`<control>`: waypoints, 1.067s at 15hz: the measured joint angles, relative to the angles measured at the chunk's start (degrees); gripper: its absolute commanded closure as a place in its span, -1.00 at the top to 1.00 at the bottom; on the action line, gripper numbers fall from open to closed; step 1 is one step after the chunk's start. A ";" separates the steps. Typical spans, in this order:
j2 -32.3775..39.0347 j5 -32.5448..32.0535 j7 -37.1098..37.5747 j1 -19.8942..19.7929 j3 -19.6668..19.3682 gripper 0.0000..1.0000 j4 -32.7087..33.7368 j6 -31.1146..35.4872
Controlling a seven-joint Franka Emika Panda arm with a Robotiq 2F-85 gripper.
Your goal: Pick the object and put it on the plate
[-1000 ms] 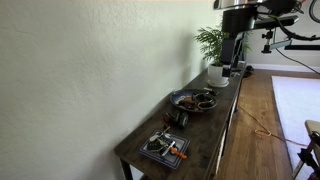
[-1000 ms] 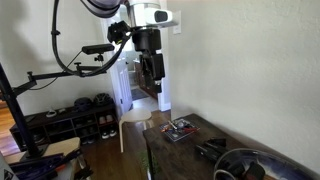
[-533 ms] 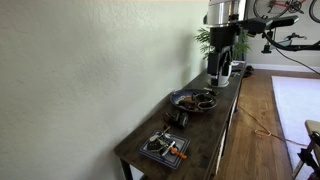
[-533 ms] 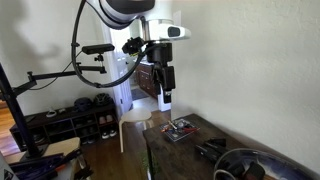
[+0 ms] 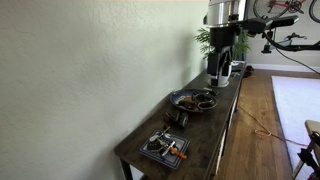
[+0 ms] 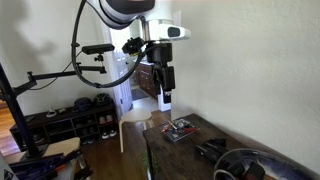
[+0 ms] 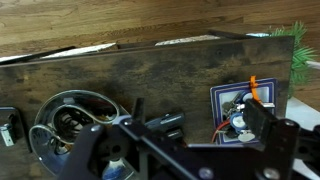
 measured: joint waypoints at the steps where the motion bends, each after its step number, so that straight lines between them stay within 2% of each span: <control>1: 0.18 0.06 0.00 0.00 0.00 1.00 0.02 0.00; 6: 4.34 0.22 2.09 0.00 0.00 1.00 2.00 1.76; 16: 19.37 -0.59 10.27 -0.01 -0.49 1.00 11.61 7.57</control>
